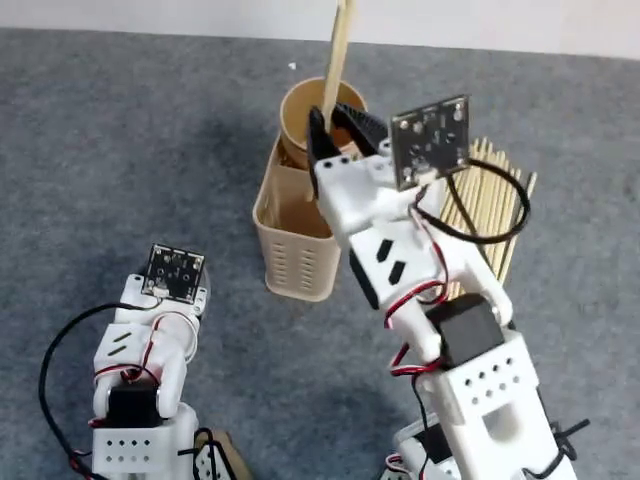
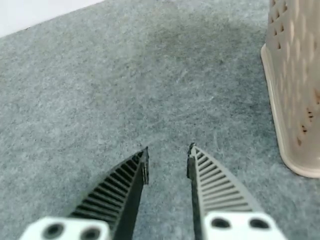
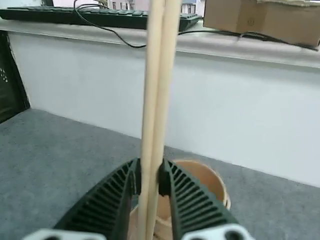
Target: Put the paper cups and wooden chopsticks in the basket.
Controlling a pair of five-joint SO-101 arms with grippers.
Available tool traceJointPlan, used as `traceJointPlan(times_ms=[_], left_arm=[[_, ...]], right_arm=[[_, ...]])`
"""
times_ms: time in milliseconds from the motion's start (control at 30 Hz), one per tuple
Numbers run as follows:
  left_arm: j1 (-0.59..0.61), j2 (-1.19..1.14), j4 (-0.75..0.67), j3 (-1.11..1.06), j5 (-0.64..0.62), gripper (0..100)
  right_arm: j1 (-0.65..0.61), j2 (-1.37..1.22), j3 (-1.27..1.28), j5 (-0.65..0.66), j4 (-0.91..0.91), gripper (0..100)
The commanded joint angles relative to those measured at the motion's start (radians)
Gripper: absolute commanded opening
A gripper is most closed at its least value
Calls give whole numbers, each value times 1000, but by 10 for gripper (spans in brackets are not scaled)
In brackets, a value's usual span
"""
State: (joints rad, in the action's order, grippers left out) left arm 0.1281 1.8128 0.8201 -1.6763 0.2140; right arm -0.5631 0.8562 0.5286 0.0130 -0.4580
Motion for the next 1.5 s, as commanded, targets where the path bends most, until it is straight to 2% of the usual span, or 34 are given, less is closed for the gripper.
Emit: traceJointPlan(times_ms=[0, 200, 400, 600, 667, 767, 900, 1033, 1133, 1233, 1467], left_arm=[[-21, 4, -28, -16, 11, 158], [-21, 4, -28, -16, 11, 158], [-21, 4, -28, -16, 11, 158], [-21, 4, -28, -16, 11, 158], [-21, 4, -28, -16, 11, 158], [-21, 2, -28, -16, 11, 158], [-21, 2, -28, -18, 11, 158], [-22, 2, -28, -18, 11, 158], [-53, 2, -23, -18, 12, 158], [-59, 2, -23, -18, 12, 158], [-59, 2, -23, -18, 12, 158]], right_arm=[[-10, 10, 50, 9, 16, 5], [-12, 16, 159, 14, 16, 18], [-12, 16, 162, 11, 13, 193], [-4, 50, 122, 14, 8, 197], [15, 90, 96, 14, -42, 197], [107, 136, -31, 14, -186, 197], [377, 93, -245, 60, -406, 197], [579, -59, -394, 169, -588, 197], [644, -236, -420, 232, -684, 197], [700, -446, -415, 252, -690, 197], [760, -881, -418, 255, -536, 197]])
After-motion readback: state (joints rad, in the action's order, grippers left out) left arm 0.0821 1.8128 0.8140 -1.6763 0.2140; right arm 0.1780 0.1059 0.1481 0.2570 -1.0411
